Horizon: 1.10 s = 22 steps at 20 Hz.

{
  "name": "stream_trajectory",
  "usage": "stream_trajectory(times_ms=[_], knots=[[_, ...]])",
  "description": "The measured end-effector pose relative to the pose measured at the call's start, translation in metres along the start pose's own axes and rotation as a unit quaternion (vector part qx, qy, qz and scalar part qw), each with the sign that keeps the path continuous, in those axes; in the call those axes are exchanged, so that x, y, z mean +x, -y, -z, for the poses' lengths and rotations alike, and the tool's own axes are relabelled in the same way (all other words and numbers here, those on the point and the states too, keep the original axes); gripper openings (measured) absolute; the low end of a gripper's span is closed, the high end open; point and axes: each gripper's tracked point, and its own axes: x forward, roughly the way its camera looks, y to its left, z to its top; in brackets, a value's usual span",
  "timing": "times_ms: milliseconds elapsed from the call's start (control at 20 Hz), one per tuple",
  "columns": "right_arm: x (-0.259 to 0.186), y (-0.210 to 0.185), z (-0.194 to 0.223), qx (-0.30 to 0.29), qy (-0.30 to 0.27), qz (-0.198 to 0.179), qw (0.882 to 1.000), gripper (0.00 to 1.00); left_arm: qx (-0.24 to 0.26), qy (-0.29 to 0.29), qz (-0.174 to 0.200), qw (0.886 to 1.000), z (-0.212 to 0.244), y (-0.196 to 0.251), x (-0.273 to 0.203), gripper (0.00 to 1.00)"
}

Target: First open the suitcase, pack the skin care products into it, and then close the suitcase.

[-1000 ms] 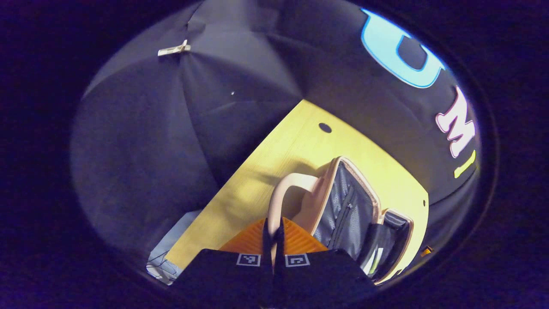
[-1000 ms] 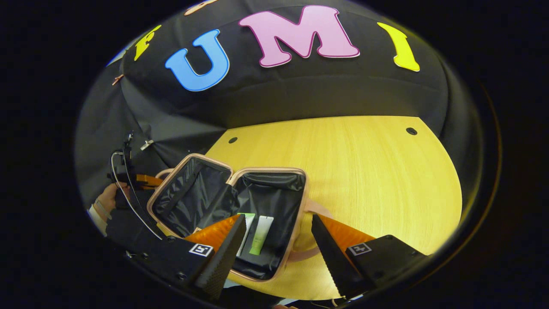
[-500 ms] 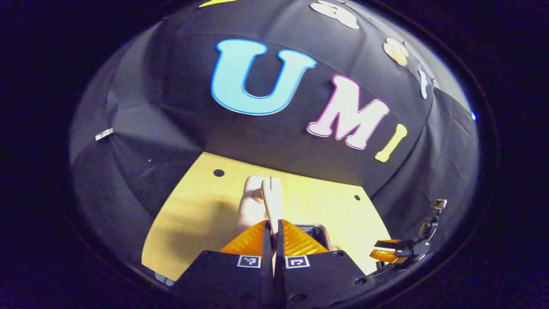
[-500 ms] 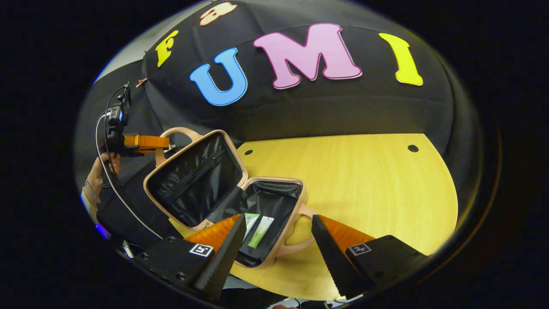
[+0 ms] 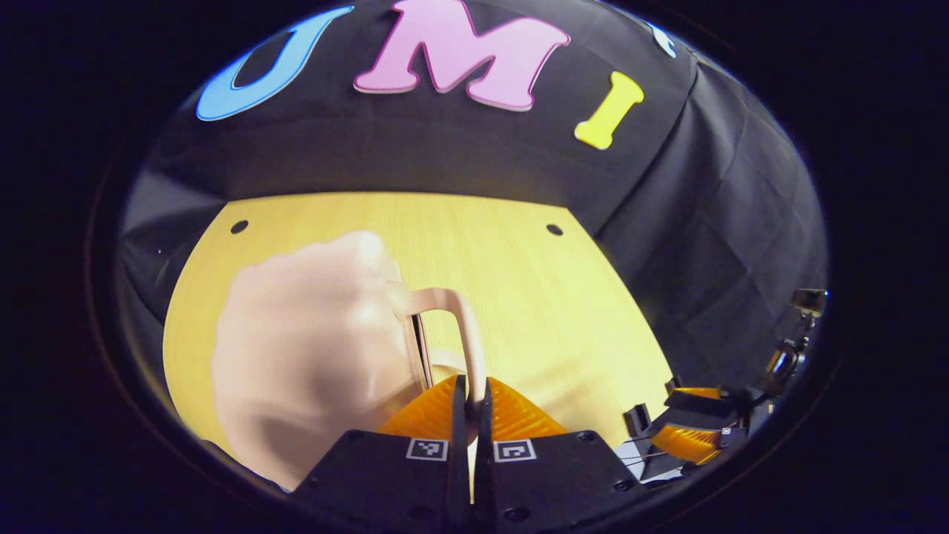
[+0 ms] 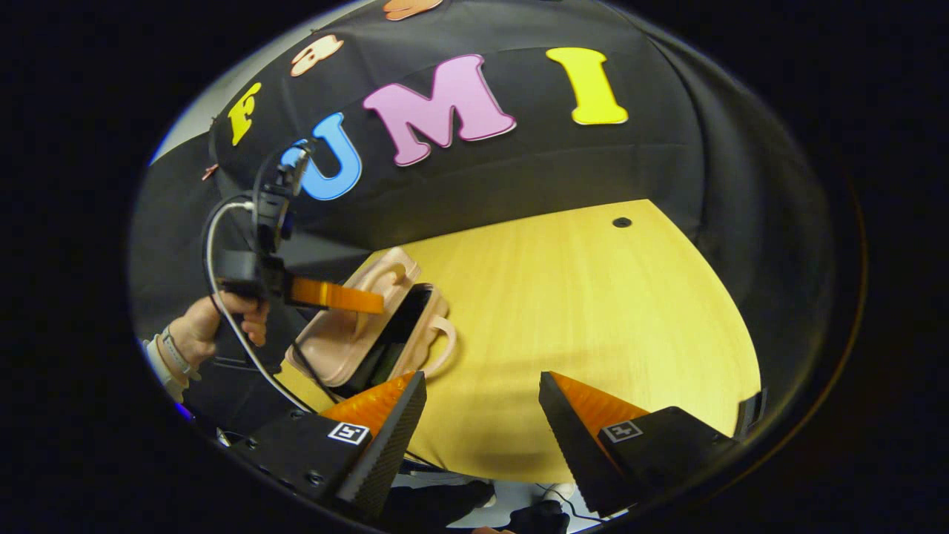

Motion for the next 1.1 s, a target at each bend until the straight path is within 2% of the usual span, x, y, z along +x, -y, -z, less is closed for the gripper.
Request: stream_trajectory(times_ms=[150, 200, 300, 350, 400, 450, 550, 700, 850, 1050, 1100], knots=[[-0.016, 0.026, 0.002, -0.005, 0.001, 0.013, 1.000, 0.97, 0.083, -0.040, -0.053, 0.994, 0.020, 0.005, 0.011, 0.11], [-0.021, 0.034, 0.001, -0.008, 0.002, 0.014, 1.000, 0.97, 0.097, -0.041, -0.064, 0.992, 0.017, 0.008, 0.008, 0.12], [-0.027, 0.048, -0.005, -0.020, 0.003, 0.012, 1.000, 0.97, 0.095, -0.038, -0.073, 0.992, 0.022, 0.018, 0.015, 0.19], [-0.029, 0.051, -0.008, -0.028, 0.004, 0.009, 1.000, 0.97, 0.089, -0.025, -0.074, 0.993, 0.022, 0.029, 0.015, 0.43], [-0.030, 0.055, -0.012, -0.037, 0.006, 0.008, 0.999, 0.97, 0.085, -0.007, -0.076, 0.993, 0.017, 0.039, 0.012, 0.47], [-0.031, 0.058, -0.018, -0.048, 0.011, 0.007, 0.999, 0.97, 0.084, 0.016, -0.079, 0.993, 0.011, 0.049, 0.004, 0.73], [-0.033, 0.059, -0.038, -0.074, 0.031, 0.004, 0.997, 0.97, 0.092, 0.080, -0.103, 0.987, -0.013, 0.059, -0.025, 0.90], [-0.038, 0.055, -0.086, -0.122, 0.084, 0.005, 0.989, 0.97, 0.068, 0.184, -0.112, 0.974, -0.058, 0.085, -0.093, 0.93], [-0.046, 0.043, -0.153, -0.152, 0.156, 0.014, 0.976, 0.97, 0.048, 0.284, -0.102, 0.952, -0.105, 0.109, -0.167, 0.93], [-0.040, 0.010, -0.230, -0.175, 0.231, 0.027, 0.957, 0.97, 0.073, 0.374, -0.118, 0.917, -0.144, 0.102, -0.237, 0.95], [-0.038, -0.003, -0.242, -0.177, 0.243, 0.025, 0.953, 0.97, 0.068, 0.384, -0.121, 0.913, -0.144, 0.098, -0.249, 0.95]])
